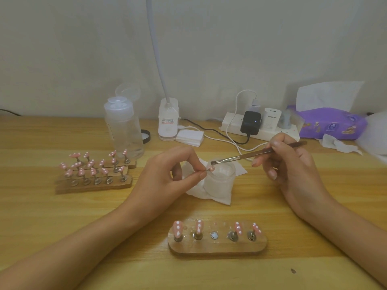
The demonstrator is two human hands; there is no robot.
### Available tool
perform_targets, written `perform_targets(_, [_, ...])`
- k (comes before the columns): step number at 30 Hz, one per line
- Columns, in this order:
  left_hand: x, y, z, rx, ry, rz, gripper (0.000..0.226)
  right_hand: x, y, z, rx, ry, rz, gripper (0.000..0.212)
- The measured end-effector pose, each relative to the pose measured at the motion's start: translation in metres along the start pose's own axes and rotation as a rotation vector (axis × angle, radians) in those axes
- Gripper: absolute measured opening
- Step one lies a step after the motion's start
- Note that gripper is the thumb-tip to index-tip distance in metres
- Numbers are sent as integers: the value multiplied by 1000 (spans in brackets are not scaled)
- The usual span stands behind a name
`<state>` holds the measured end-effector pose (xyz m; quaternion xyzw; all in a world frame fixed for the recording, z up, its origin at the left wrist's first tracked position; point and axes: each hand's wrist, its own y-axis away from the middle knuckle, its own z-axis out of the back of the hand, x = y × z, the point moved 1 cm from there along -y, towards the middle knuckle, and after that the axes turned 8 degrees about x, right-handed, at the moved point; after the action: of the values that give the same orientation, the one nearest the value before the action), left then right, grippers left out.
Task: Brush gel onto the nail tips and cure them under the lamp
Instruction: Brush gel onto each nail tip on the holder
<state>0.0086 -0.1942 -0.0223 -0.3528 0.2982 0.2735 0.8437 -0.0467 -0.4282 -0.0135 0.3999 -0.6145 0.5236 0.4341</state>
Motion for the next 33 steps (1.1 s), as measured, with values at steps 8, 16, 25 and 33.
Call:
perform_targets(8, [0, -1, 1, 4, -7, -9, 9, 0, 0, 0, -38, -2, -9, 33])
perform_targets(16, [-2, -1, 0, 0, -38, -24, 10, -2, 0, 1, -78, 20, -40, 37])
perform_targets(25, [-3, 0, 0, 7, -45, -31, 10, -3, 0, 2, -81, 26, -42, 31])
perform_targets(33, [-1, -2, 0, 2, -34, -17, 12, -2, 0, 2, -71, 36, -35, 32])
